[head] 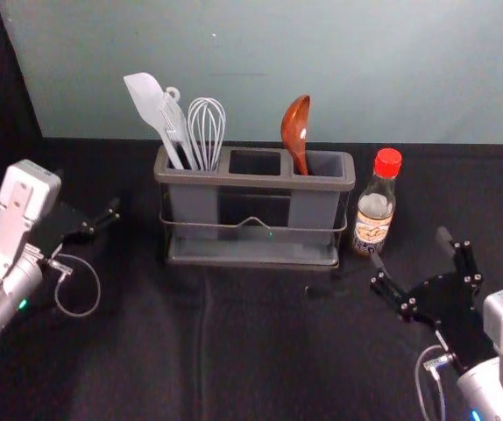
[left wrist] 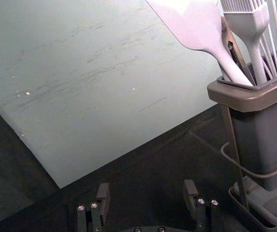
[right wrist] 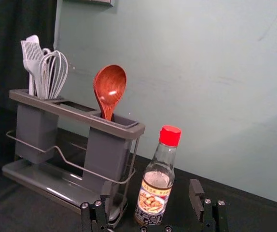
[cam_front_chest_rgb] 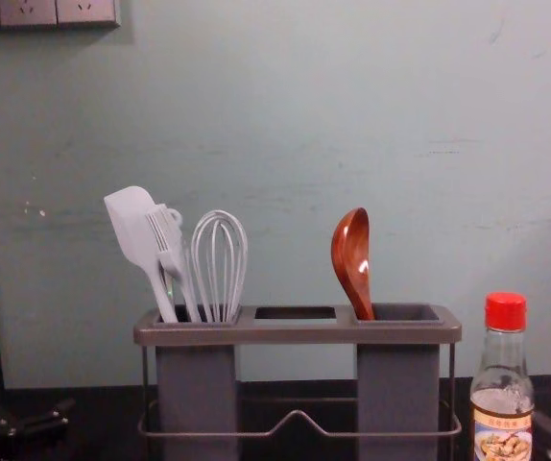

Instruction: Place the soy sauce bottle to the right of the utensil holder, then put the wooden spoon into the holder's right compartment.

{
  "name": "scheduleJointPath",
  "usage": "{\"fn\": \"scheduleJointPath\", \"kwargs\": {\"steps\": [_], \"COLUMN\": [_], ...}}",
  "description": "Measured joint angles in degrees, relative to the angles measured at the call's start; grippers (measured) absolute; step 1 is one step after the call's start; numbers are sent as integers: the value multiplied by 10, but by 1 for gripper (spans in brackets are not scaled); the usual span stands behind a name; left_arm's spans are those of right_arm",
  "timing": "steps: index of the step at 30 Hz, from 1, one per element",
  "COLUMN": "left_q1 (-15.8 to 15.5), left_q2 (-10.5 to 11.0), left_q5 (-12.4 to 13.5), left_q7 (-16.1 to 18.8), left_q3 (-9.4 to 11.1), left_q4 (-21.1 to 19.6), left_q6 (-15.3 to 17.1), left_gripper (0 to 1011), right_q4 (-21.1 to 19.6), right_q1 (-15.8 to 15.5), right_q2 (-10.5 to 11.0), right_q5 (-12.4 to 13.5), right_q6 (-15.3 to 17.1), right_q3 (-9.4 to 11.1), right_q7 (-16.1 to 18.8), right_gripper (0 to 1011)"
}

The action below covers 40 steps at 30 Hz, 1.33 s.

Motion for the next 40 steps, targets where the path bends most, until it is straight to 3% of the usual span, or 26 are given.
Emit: {"fn": "scheduleJointPath", "kwargs": {"steps": [3,40], "left_q1": [0,0], "left_q2": [0,0], "left_q5": [0,0], "left_q7": [0,0], "left_q3": [0,0], "left_q4": [0,0], "left_q6": [0,0], "left_gripper": [1005,1005], "right_q4": [8,4], "right_q1": [5,3], "right_q2": [-1,0], "right_q5": [7,4], "right_q6": [1,1], "right_q3": [3,1], "right_q7": [12,8], "right_gripper": [1004,1004]}}
